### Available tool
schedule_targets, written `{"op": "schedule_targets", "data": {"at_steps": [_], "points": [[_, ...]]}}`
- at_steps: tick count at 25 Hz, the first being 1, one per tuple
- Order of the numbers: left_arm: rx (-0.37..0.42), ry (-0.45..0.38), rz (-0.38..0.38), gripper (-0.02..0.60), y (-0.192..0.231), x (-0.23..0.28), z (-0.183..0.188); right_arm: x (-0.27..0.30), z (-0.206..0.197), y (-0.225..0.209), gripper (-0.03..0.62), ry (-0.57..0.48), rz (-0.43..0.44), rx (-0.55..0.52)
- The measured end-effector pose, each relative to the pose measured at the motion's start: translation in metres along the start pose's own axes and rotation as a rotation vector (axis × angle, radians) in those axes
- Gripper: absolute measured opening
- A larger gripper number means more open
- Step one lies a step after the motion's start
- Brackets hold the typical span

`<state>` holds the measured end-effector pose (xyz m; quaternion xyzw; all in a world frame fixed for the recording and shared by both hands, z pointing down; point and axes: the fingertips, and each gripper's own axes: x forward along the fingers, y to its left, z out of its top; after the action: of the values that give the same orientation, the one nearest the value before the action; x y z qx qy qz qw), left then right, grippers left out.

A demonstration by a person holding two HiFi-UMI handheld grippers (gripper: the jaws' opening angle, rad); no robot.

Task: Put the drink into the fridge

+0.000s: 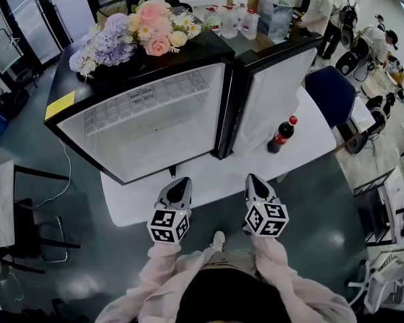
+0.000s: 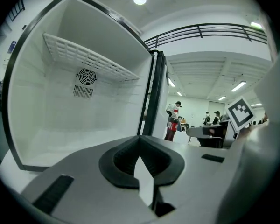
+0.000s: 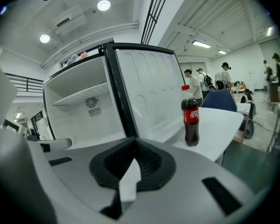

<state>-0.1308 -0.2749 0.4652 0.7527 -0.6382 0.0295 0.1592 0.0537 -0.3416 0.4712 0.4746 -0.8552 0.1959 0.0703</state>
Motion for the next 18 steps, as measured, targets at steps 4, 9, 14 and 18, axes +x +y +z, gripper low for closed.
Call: {"op": "schedule_targets", "data": {"at_steps": [4, 9, 14, 18], "points": [[-0.001, 0.001, 0.007, 0.011, -0.001, 0.027, 0.003, 0.018, 0.006, -0.019, 0.014, 0.006, 0.006, -0.003], [0.003, 0.015, 0.003, 0.011, -0.011, 0.057, 0.001, 0.034, 0.011, -0.045, 0.014, 0.014, 0.006, 0.006], [0.016, 0.024, -0.021, 0.011, -0.030, 0.077, -0.001, 0.036, 0.017, -0.069, 0.014, -0.006, 0.001, 0.025], [0.025, 0.042, -0.050, 0.011, -0.044, 0.083, -0.004, 0.030, 0.014, -0.093, 0.015, -0.008, -0.051, 0.037]]}}
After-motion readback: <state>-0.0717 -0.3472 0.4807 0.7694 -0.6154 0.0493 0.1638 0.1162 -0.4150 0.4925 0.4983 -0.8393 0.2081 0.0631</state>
